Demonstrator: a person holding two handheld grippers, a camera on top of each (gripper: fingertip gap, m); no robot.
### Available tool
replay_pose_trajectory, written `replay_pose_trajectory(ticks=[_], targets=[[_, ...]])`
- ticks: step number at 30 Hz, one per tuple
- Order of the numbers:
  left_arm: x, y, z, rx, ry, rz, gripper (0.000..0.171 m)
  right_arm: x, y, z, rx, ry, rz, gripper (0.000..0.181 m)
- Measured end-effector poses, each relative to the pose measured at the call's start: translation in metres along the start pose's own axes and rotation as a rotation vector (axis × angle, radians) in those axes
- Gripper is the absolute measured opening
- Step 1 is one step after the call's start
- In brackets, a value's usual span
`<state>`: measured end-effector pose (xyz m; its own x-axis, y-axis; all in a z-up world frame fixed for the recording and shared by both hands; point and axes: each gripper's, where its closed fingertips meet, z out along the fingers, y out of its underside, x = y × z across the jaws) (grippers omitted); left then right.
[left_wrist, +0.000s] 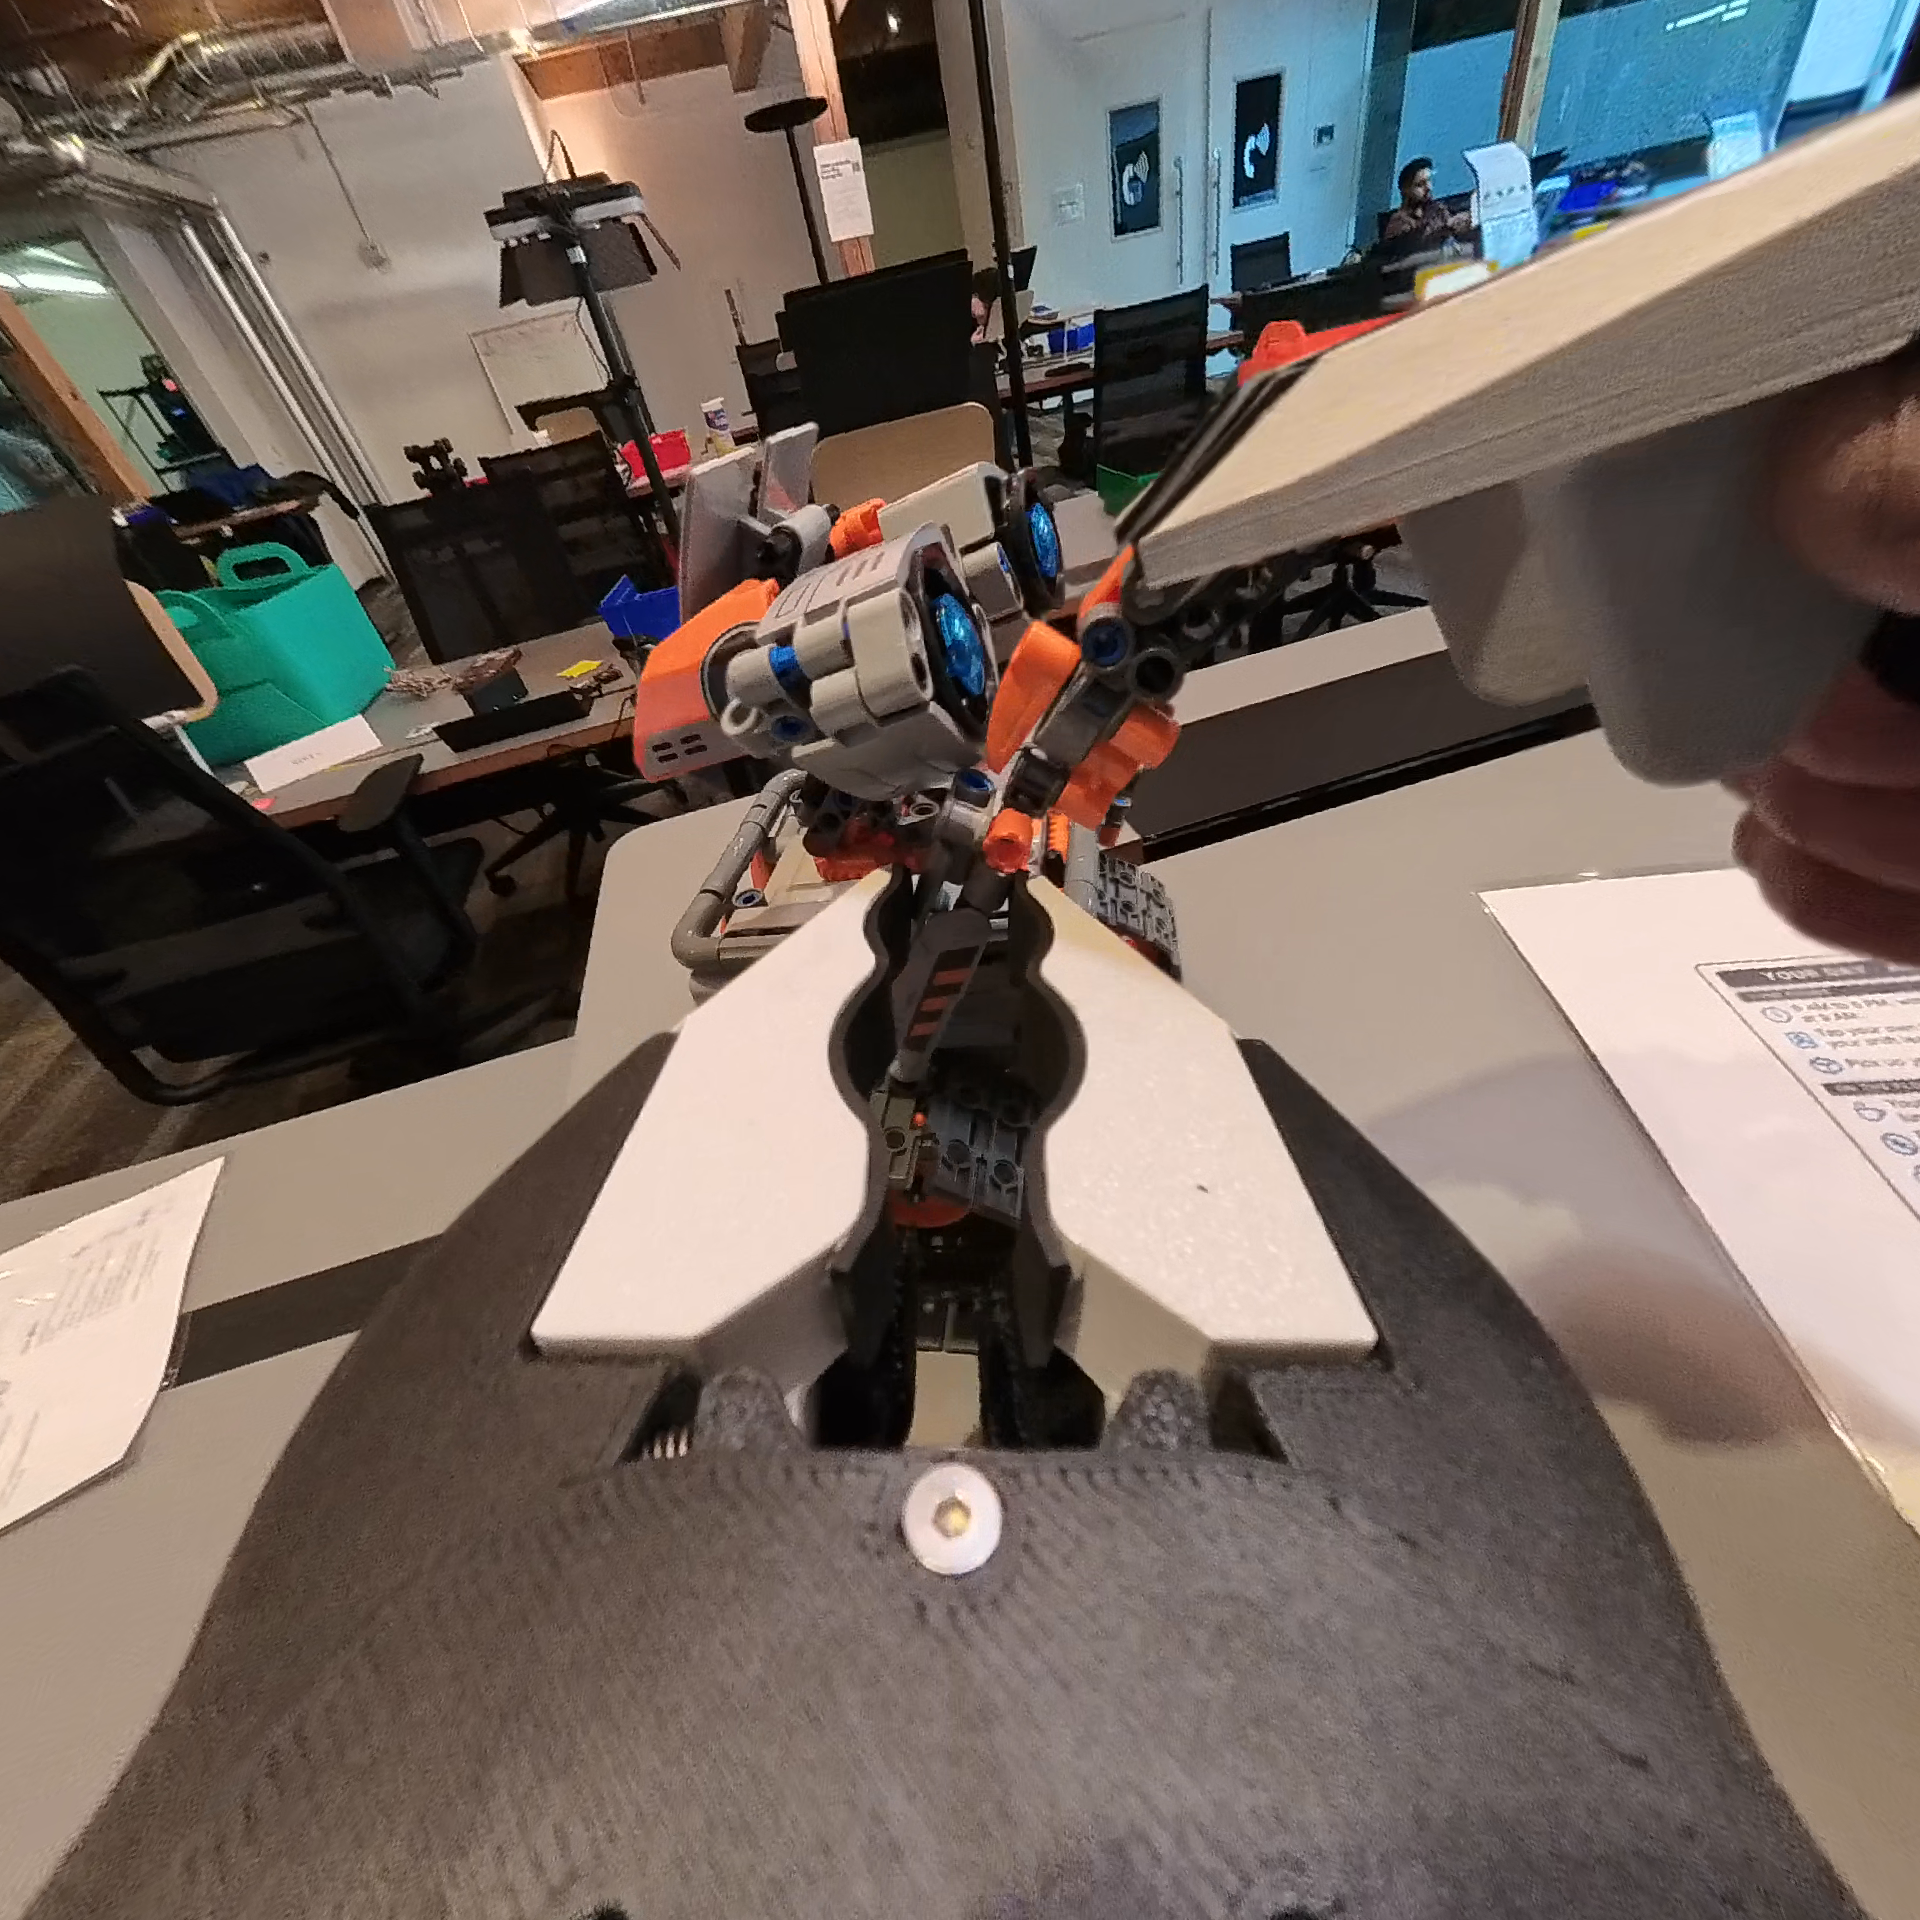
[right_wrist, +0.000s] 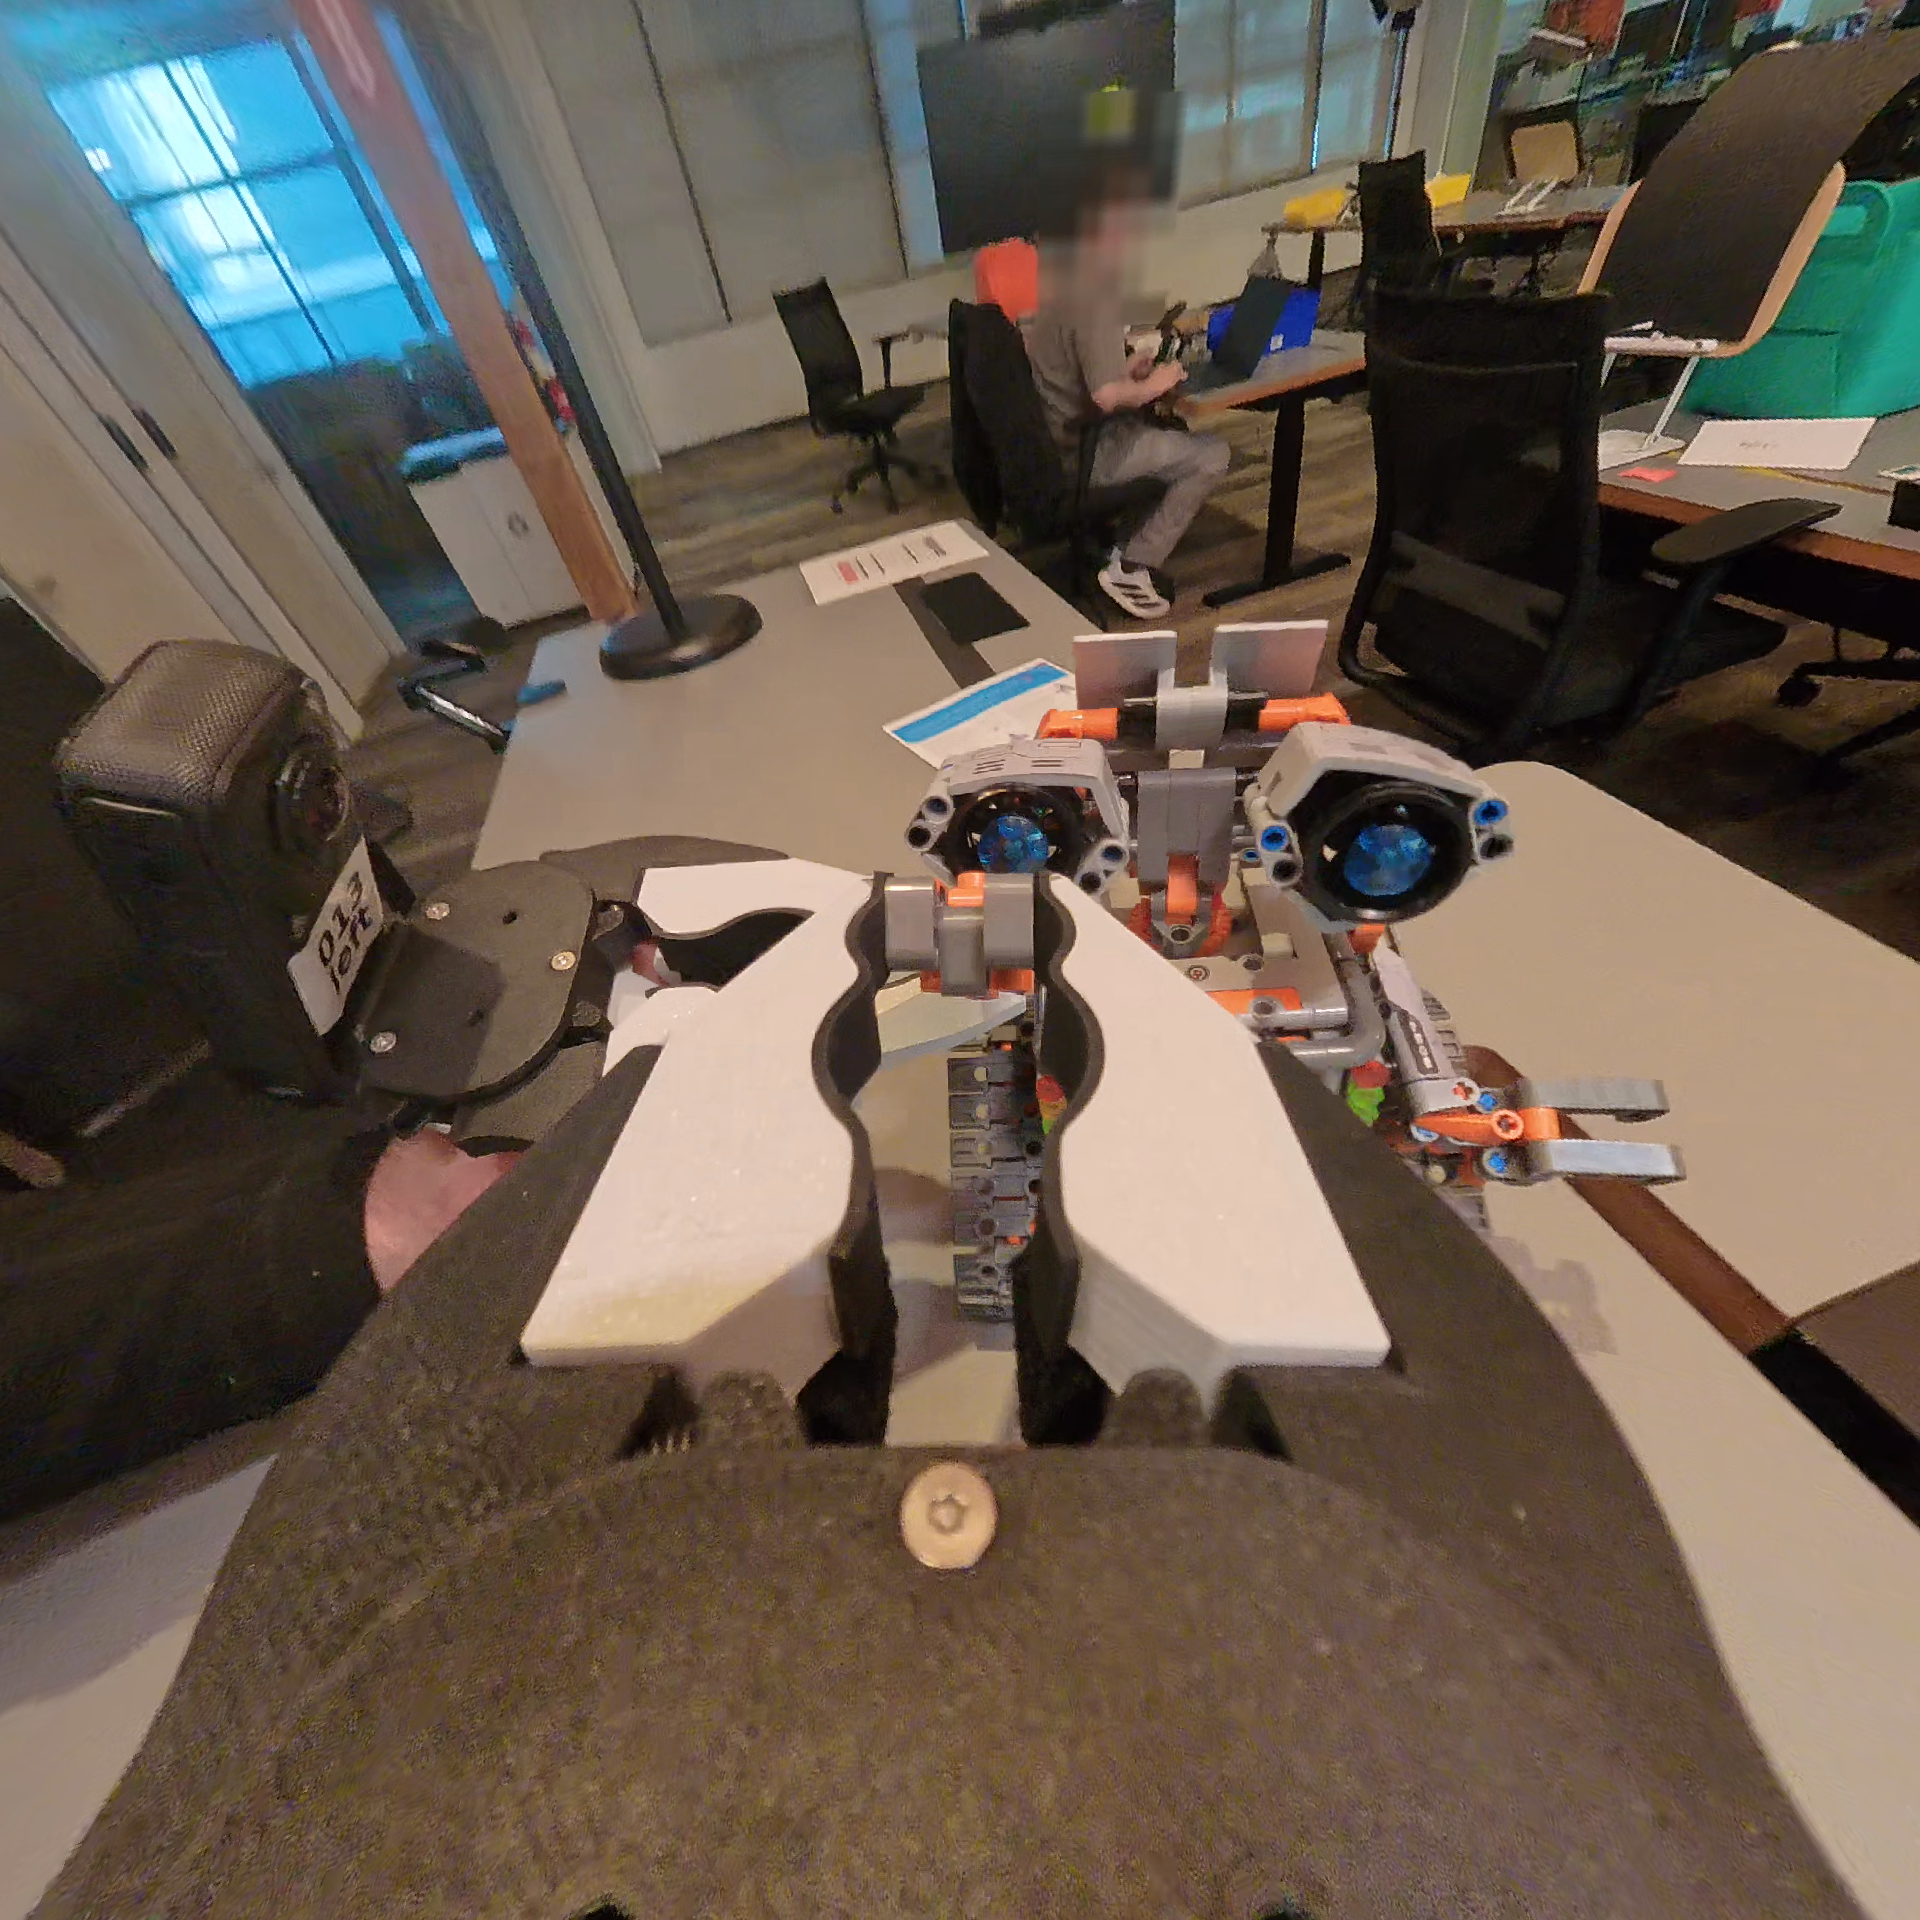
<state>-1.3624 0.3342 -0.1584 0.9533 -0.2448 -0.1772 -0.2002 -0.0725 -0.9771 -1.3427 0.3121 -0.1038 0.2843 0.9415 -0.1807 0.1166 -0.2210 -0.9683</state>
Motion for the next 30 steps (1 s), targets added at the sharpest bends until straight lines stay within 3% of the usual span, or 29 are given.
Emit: replay_pose_trajectory(ticks=[9,12,17,26,30], targets=[[0.0,-0.001,0.001,0.001,0.004,-0.013,0.015,0.015,0.0,-0.001,0.078,-0.125,0.366,0.025],[0.0,-0.001,0.001,0.0,0.008,-0.015,0.015,0.016,0.001,-0.001,0.091,-0.148,0.408,0.025],[-0.001,-0.002,0.001,0.0,0.016,-0.043,0.015,0.01,0.0,-0.001,0.079,-0.098,0.276,0.024],[-0.002,-0.002,0.0,0.008,0.027,-0.104,0.015,-0.007,-0.002,0.004,-0.012,0.057,-0.135,0.024],[-0.003,-0.002,-0.001,0.019,0.039,-0.163,0.015,-0.01,-0.002,0.005,-0.002,0.077,-0.152,0.025]])
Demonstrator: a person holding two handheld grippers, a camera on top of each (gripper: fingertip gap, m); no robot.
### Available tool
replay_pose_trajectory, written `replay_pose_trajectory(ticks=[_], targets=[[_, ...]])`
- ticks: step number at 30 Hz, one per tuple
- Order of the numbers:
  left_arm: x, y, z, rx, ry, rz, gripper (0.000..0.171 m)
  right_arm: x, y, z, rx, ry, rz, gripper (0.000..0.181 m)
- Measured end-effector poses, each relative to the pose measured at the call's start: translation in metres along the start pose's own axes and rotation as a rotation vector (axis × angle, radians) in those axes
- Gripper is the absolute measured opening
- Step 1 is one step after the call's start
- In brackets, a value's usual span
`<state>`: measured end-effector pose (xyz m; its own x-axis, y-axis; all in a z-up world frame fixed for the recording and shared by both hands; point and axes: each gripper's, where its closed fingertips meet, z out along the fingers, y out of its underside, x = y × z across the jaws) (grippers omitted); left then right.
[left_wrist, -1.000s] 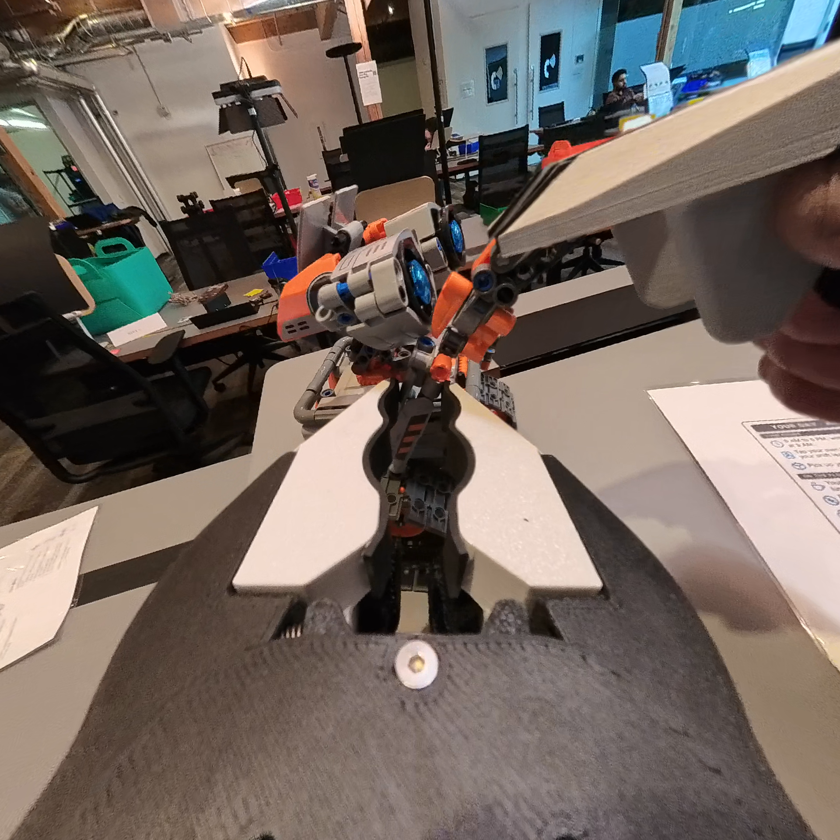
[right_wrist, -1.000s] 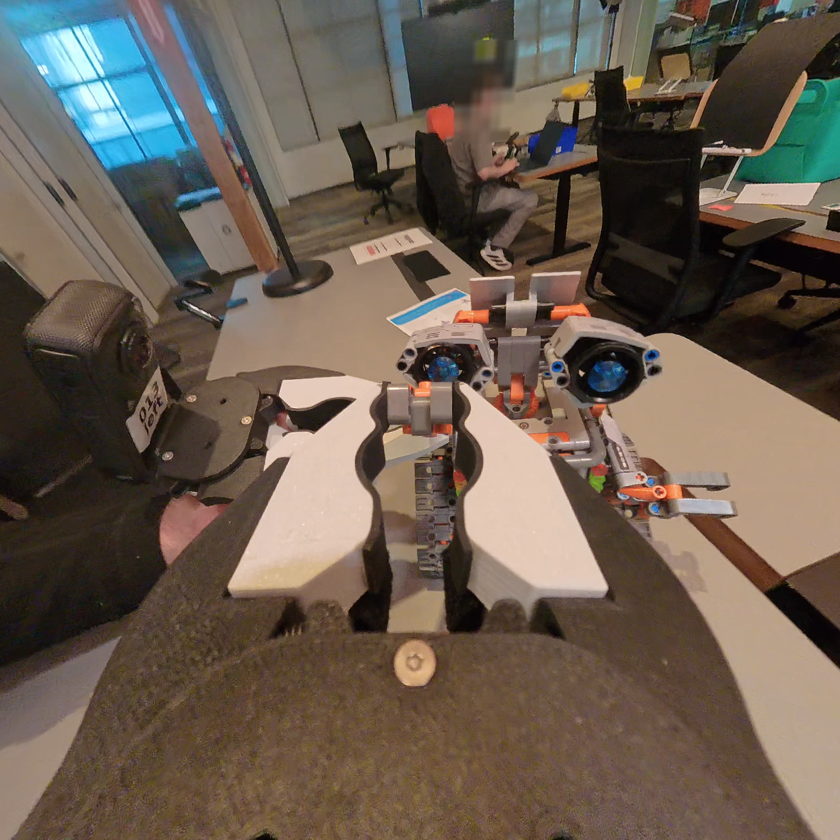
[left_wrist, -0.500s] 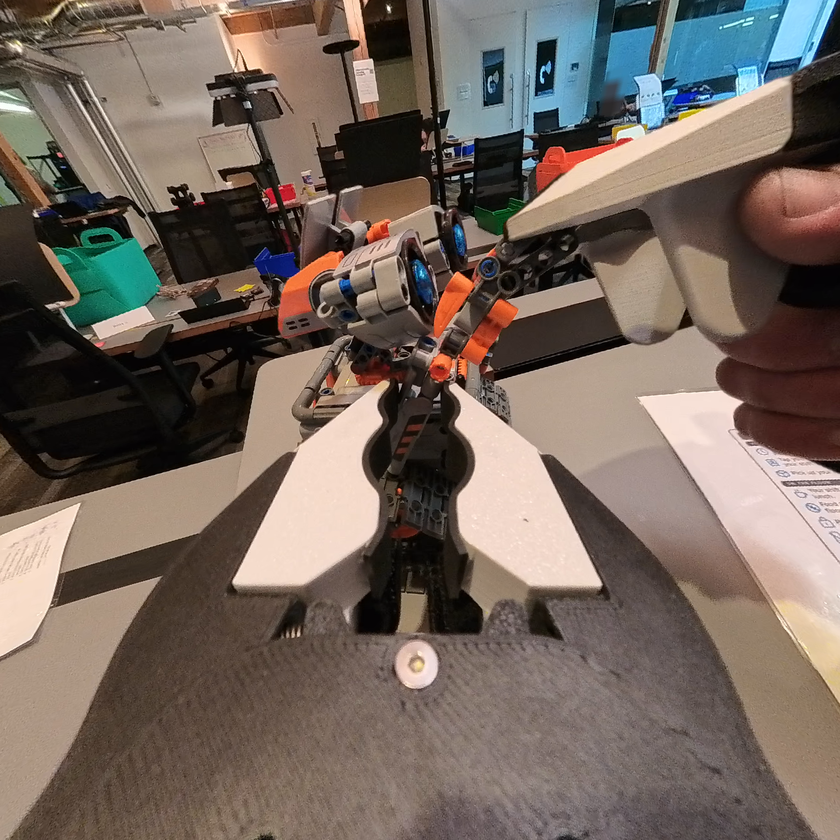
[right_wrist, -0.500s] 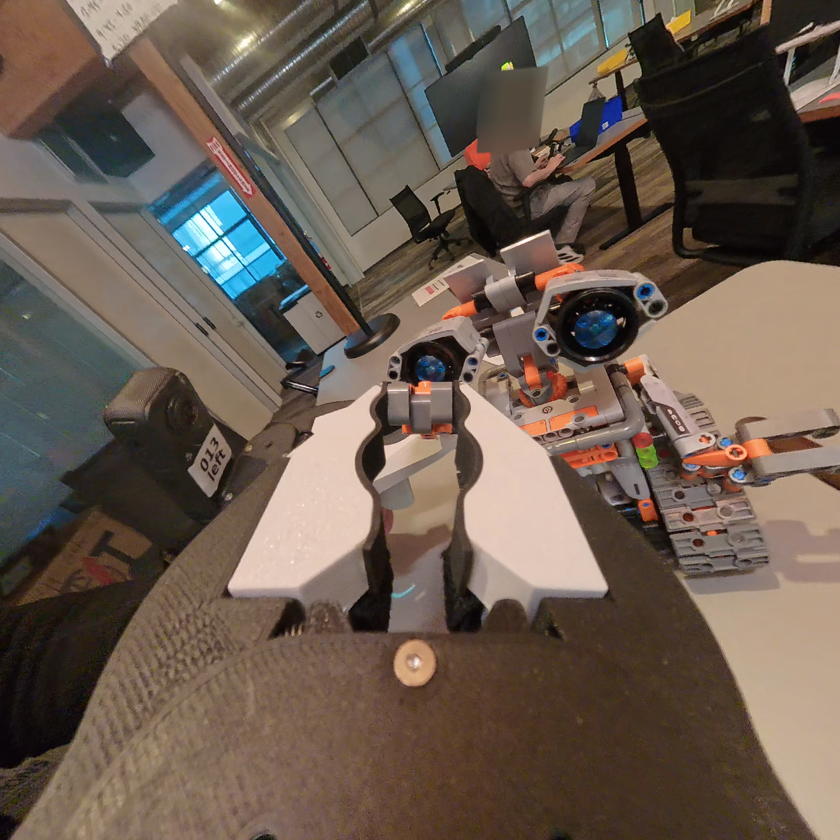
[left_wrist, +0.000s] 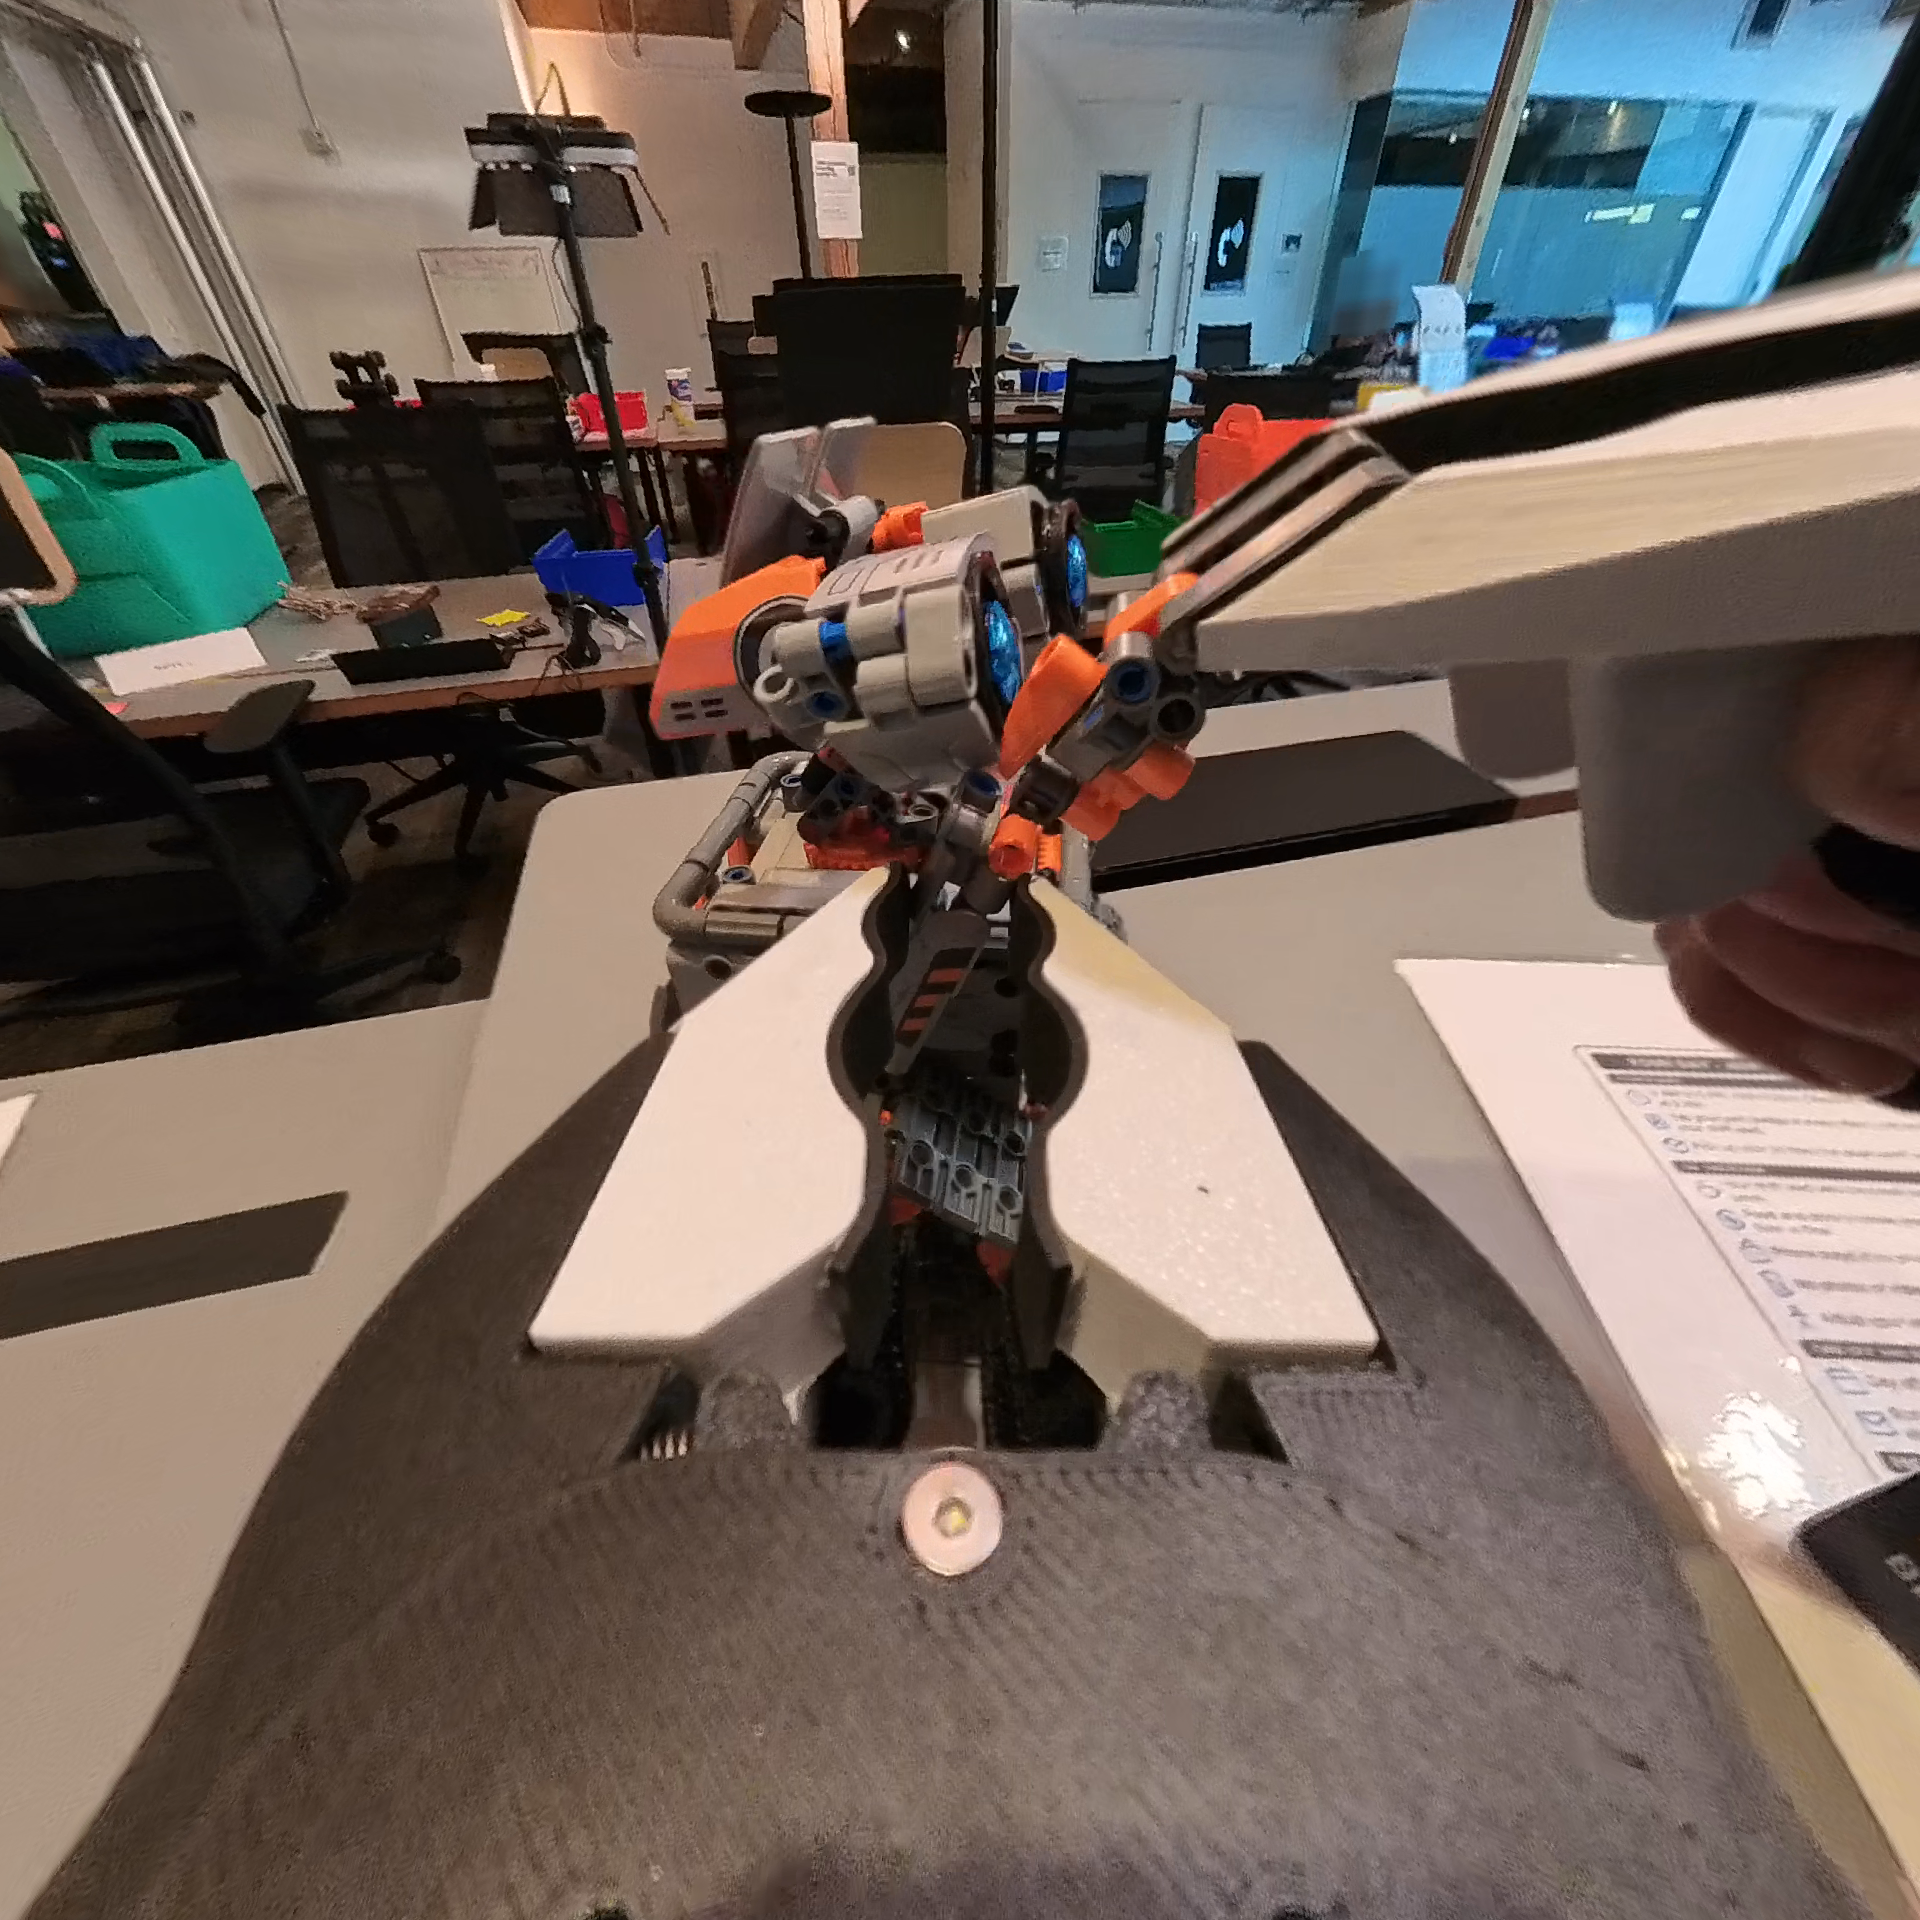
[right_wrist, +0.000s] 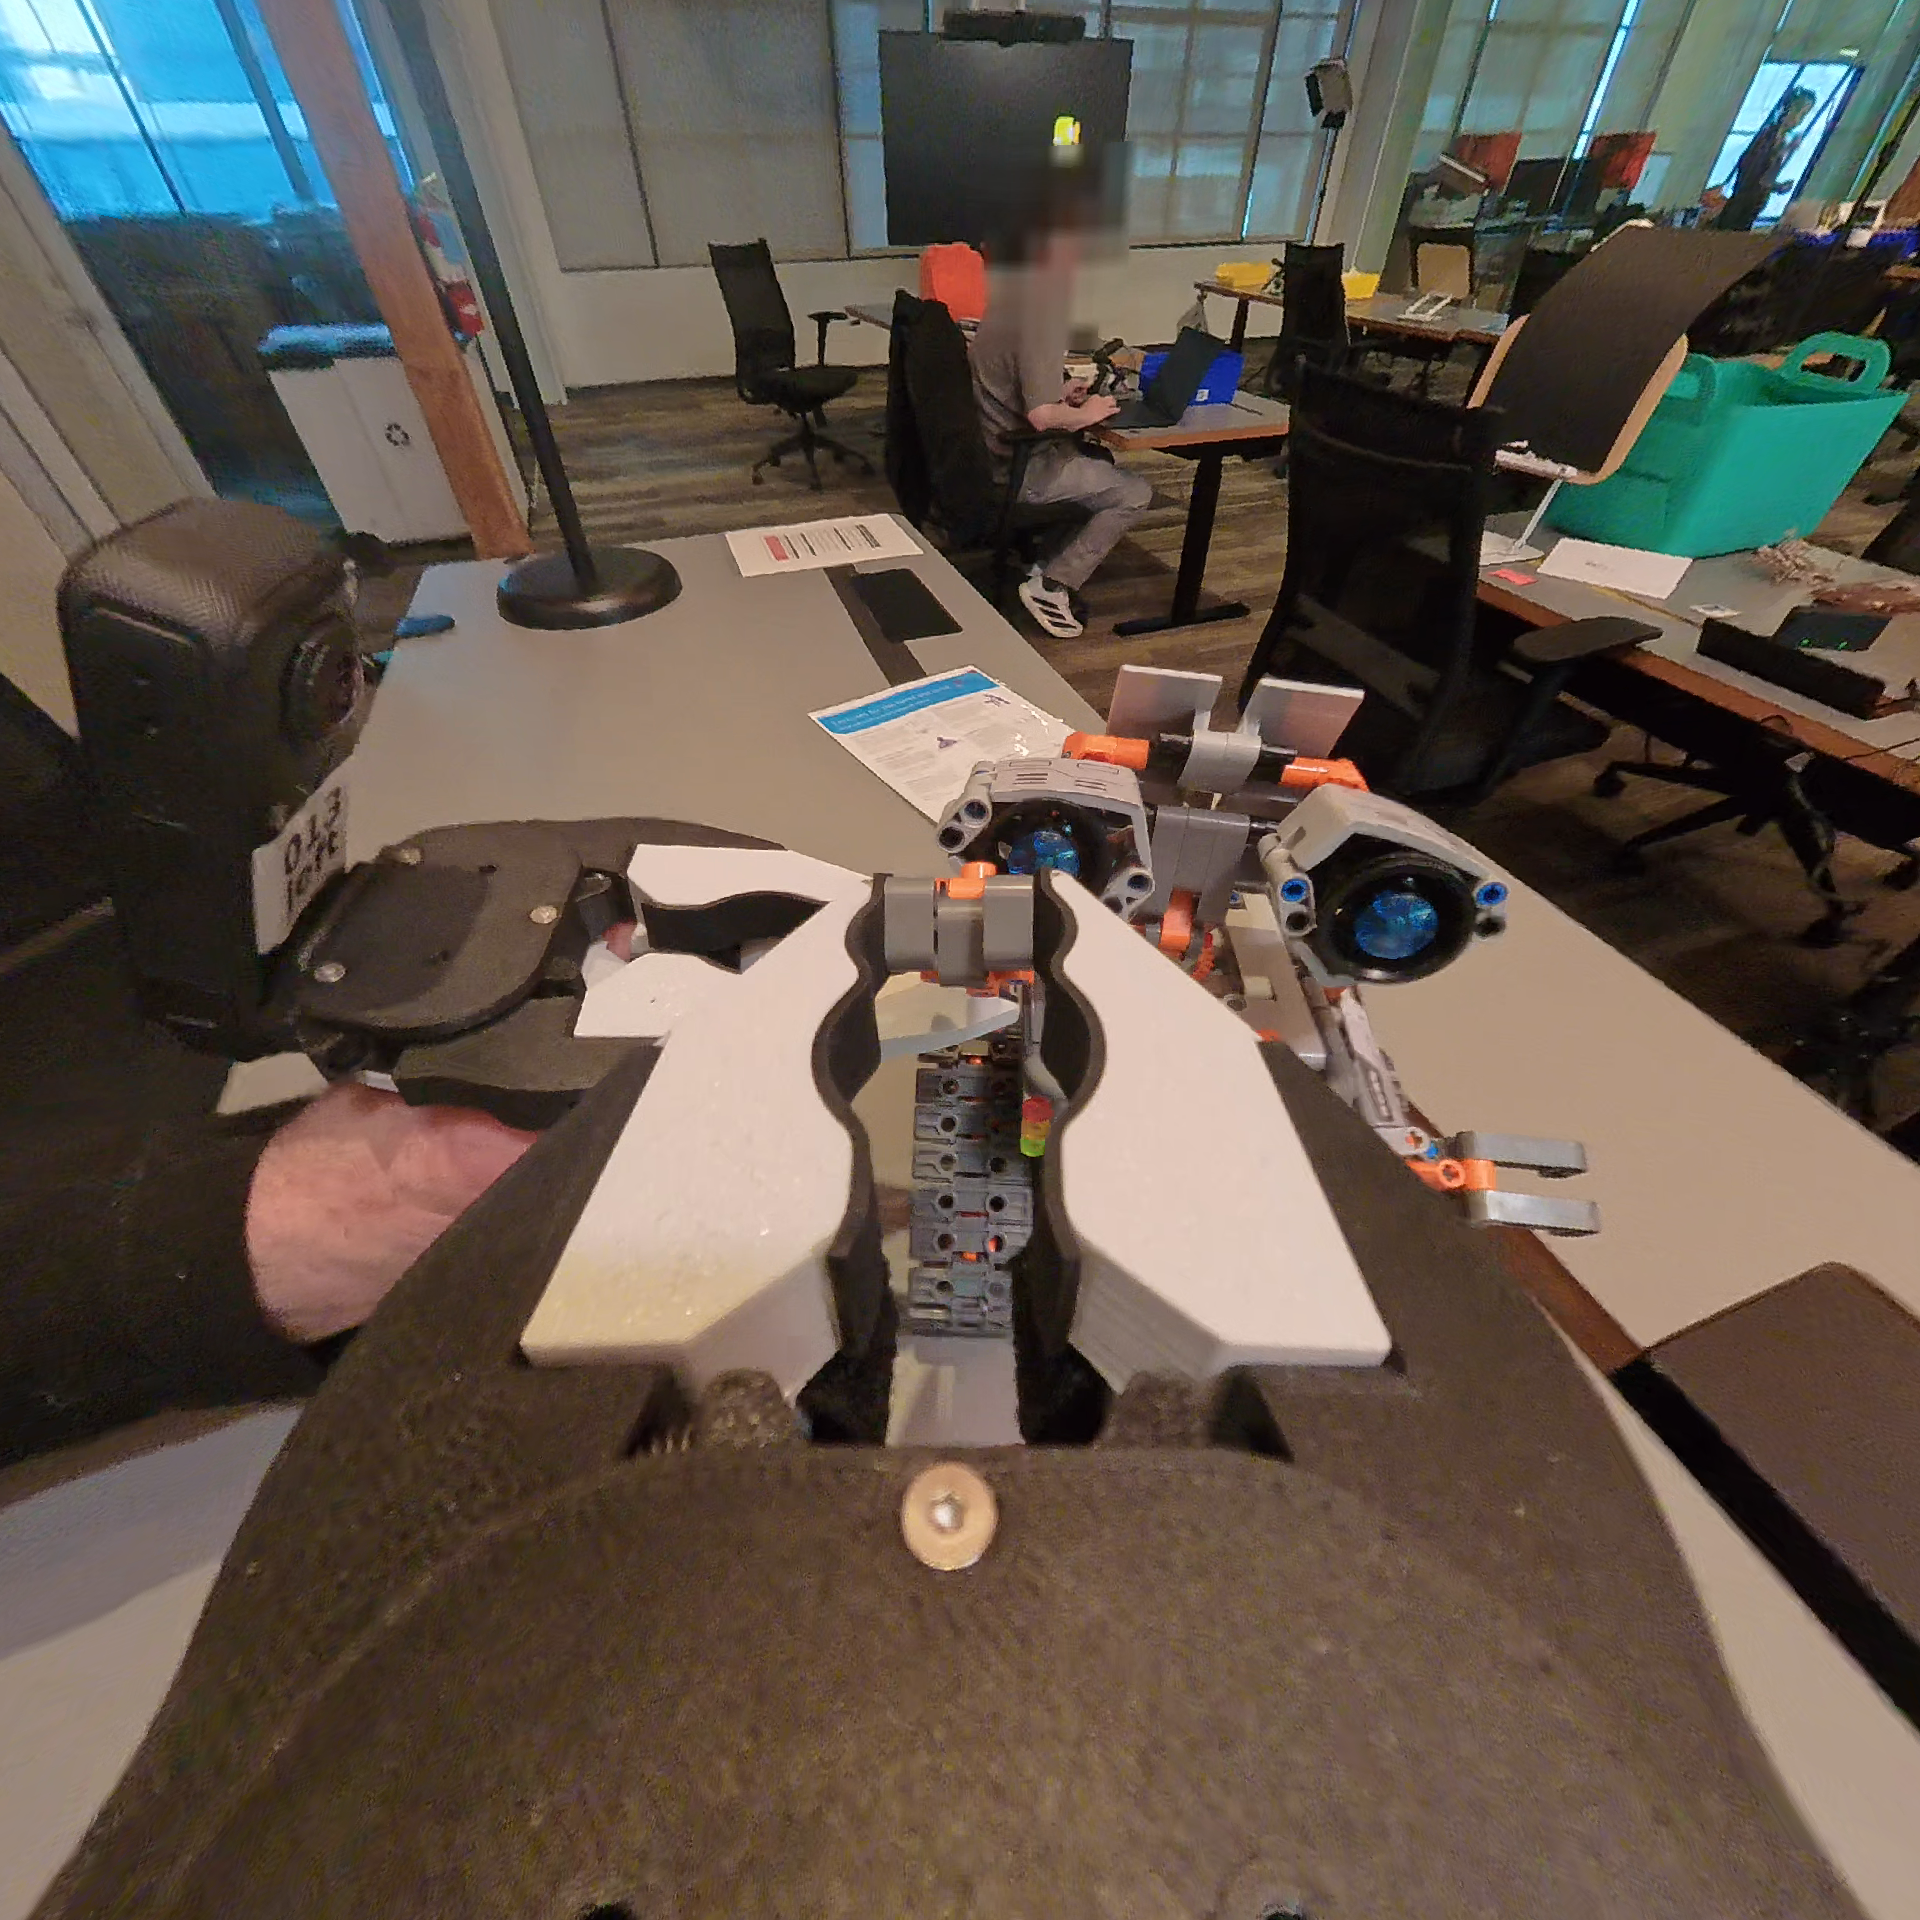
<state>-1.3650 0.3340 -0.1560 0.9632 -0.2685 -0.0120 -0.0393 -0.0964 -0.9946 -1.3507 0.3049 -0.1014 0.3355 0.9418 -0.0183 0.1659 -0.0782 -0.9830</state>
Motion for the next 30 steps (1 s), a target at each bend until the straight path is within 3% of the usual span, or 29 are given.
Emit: replay_pose_trajectory(ticks=[8,20,23,25,26,30], targets=[[0.001,0.0,0.001,0.004,0.007,-0.027,0.016,0.008,0.004,-0.006,0.138,-0.032,0.234,0.025],[-0.001,0.001,0.001,0.008,0.019,-0.091,0.016,0.009,0.009,-0.004,0.195,-0.022,0.262,0.025],[-0.007,-0.004,-0.001,0.029,-0.016,-0.052,0.013,0.006,0.016,-0.003,0.111,-0.075,0.276,0.02],[-0.009,-0.003,0.0,0.013,-0.001,-0.034,0.013,0.01,0.012,-0.008,0.094,-0.069,0.242,0.03],[-0.008,-0.002,0.001,-0.001,-0.007,0.04,0.013,0.014,0.008,-0.011,0.081,-0.065,0.23,0.044],[-0.006,-0.002,-0.001,-0.004,-0.021,0.087,0.013,0.012,-0.003,-0.011,-0.067,-0.125,0.124,0.052]])
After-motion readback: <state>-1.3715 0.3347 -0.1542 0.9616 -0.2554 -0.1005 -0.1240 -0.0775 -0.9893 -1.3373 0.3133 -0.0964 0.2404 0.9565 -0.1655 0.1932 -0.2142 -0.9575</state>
